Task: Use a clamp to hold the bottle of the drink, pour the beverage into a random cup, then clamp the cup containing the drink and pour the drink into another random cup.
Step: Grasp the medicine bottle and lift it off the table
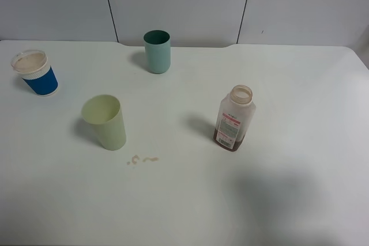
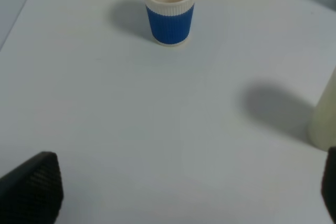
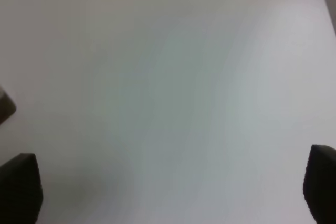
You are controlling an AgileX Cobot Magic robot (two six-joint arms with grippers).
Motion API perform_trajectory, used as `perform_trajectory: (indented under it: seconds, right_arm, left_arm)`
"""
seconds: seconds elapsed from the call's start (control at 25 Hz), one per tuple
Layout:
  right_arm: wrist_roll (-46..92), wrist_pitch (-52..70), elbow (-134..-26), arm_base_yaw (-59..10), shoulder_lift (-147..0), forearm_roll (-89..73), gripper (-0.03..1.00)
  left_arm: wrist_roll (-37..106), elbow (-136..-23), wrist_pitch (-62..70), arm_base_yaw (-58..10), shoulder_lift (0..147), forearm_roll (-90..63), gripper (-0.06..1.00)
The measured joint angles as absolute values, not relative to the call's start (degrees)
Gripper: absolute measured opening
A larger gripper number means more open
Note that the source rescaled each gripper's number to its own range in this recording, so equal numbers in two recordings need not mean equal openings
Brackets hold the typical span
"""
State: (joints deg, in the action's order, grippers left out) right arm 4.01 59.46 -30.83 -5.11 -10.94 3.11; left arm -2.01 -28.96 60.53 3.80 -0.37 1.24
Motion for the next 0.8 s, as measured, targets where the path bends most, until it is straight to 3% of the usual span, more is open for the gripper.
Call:
perform_trajectory:
  seconds: [0.8]
  right_arm:
    - [18.37, 58.09, -30.93, -18.12, -34.42, 4.01, 1.00]
  left_arm:
    - [-2.03, -28.96, 60.53, 3.80, -0.37, 1.24, 1.00]
